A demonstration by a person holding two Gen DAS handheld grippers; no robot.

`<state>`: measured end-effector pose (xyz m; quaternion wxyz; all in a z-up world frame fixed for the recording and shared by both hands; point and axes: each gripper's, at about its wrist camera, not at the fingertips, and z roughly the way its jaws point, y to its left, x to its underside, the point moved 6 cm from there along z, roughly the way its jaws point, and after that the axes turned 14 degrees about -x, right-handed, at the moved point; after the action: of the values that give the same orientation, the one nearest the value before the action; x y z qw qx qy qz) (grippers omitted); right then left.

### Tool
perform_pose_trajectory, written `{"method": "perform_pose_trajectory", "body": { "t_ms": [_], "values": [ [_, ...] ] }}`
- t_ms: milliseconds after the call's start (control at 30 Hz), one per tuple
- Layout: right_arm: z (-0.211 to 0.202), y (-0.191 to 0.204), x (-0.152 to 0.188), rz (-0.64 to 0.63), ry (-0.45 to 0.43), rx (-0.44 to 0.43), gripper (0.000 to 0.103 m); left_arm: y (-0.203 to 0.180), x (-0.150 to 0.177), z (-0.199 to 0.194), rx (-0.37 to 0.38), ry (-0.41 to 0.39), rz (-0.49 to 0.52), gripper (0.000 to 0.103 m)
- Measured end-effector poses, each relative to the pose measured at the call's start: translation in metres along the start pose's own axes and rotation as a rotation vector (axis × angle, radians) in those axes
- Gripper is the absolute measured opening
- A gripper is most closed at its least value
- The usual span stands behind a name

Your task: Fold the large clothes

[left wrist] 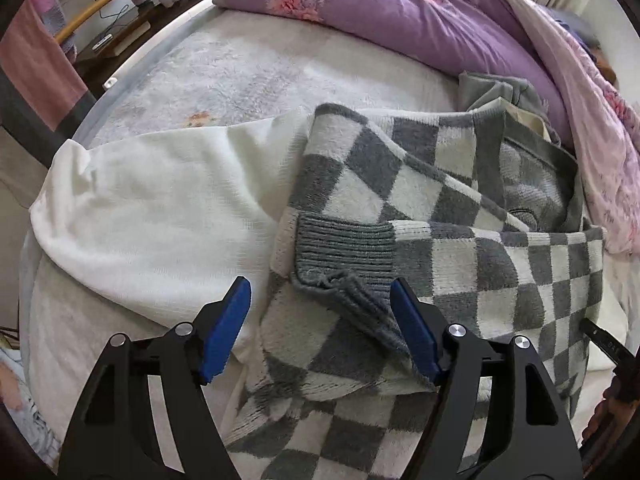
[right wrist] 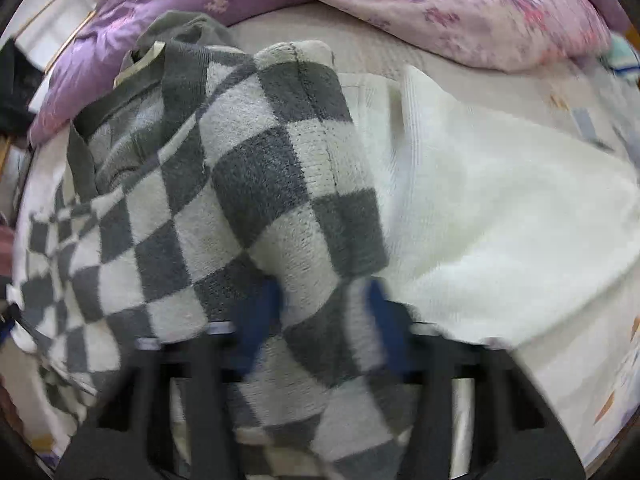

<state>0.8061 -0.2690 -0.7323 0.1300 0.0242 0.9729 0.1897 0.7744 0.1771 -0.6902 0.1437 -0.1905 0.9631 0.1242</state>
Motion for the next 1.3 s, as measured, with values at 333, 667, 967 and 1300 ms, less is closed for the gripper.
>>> {"method": "perform_pose_trajectory", "body": {
  "t_ms": [333, 667, 967, 1300],
  "values": [
    [-0.005, -0.088, -0.022, 0.223, -0.009, -0.106, 0.017, -0.005, -0.02, 0.013, -0.002, 0.004, -0.003, 0.073],
    [-0.036, -0.052, -0.099, 0.209, -0.132, -0.179, 0.065, -0.002, -0.075, 0.046, 0.042, 0.052, -0.047, 0.073],
    [0.005, -0.048, -0.143, 0.205, -0.078, -0.154, 0.071, -0.013, -0.114, 0.084, 0.056, 0.097, -0.072, 0.073],
    [0.013, -0.057, -0.144, 0.194, -0.082, -0.144, 0.019, -0.034, -0.124, 0.094, 0.035, 0.066, -0.011, 0.025]
  ]
}}
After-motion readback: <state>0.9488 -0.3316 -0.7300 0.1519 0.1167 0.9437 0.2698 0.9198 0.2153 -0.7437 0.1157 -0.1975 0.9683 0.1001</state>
